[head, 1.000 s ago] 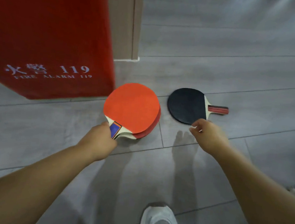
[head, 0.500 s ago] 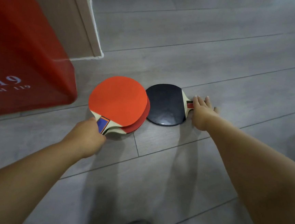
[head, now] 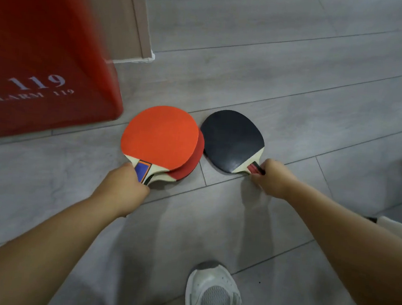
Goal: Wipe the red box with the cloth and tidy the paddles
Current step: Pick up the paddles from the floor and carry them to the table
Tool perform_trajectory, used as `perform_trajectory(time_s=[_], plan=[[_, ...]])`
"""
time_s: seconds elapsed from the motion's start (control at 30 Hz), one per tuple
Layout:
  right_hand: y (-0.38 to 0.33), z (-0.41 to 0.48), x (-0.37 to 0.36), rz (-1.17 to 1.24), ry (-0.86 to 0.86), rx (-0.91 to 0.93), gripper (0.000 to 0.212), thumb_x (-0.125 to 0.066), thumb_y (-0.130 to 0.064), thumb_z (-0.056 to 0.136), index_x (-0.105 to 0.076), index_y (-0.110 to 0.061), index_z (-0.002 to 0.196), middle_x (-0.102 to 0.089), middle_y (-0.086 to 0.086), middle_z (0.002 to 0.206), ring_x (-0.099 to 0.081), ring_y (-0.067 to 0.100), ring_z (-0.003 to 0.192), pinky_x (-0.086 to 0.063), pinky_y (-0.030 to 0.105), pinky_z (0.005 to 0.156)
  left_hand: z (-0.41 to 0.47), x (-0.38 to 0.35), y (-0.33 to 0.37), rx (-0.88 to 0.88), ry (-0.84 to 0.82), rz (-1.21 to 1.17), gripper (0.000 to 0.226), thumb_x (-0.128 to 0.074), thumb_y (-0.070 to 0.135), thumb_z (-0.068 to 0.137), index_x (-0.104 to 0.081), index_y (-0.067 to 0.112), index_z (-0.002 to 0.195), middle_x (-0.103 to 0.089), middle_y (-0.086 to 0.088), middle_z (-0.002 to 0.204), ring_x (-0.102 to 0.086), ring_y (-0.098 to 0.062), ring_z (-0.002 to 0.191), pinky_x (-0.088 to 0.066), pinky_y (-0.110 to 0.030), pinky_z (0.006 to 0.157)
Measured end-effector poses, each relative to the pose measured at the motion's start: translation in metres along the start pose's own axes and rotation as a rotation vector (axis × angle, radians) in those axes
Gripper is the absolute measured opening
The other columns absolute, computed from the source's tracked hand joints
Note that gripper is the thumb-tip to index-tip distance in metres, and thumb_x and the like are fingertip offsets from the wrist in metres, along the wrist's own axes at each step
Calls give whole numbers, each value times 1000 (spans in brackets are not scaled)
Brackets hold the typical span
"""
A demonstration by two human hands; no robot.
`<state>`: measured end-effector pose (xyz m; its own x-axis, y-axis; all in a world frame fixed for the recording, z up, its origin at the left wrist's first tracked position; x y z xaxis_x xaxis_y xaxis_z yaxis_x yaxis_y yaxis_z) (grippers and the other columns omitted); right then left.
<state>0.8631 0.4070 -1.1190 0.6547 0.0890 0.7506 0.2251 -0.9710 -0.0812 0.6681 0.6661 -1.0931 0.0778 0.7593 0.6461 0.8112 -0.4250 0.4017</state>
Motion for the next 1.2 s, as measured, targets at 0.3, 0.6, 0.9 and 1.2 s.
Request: perform_trajectory(time_s=[0.3, 0.6, 0.9, 1.2], plan=[[-59, -73, -46, 923, -168, -241, 21, -62, -13, 85, -52, -5, 103, -59, 16, 94, -65, 28, 84, -58, 43, 76, -26, 3, -53, 10, -42, -23, 19, -57, 10, 77, -38, 14, 78, -51, -9, 78, -55, -27, 62, -41, -26, 45], [-106, -150, 9, 1053, -305, -367, 12, -44, 3, 90, -54, -1, 92, -60, 14, 68, -51, 15, 47, -45, 22, 43, -91, 59, -37, 74, -125, 20, 17, -52, 10, 81, -42, 6, 94, -50, -9, 82, -52, -27, 64, -39, -27, 49], [-118, -255, 153, 465, 38, -237, 33, -40, -15, 95, -40, 1, 124, -51, 18, 123, -52, 36, 110, -39, 31, 73, -197, 156, 65, 123, -105, 176, 13, -52, 10, 82, -41, 6, 87, -47, -9, 85, -46, -27, 76, -34, -28, 62], [-61, -362, 317, 412, 39, -263, 30, -43, -9, 93, -36, 3, 119, -44, 20, 124, -53, 38, 102, -36, 33, 73, -296, 258, 202, 197, -88, 70, 13, -52, 8, 78, -40, 10, 71, -48, -9, 70, -49, -26, 55, -39, -24, 44]])
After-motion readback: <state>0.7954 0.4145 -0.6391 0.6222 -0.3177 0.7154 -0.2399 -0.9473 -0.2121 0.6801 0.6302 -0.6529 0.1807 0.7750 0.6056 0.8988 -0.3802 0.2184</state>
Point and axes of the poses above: each hand's wrist, its own z-axis towards the middle knuckle, its own x-axis out of the back of the hand, y = z × x, the point moved 3 cm from there along z, towards the middle knuckle
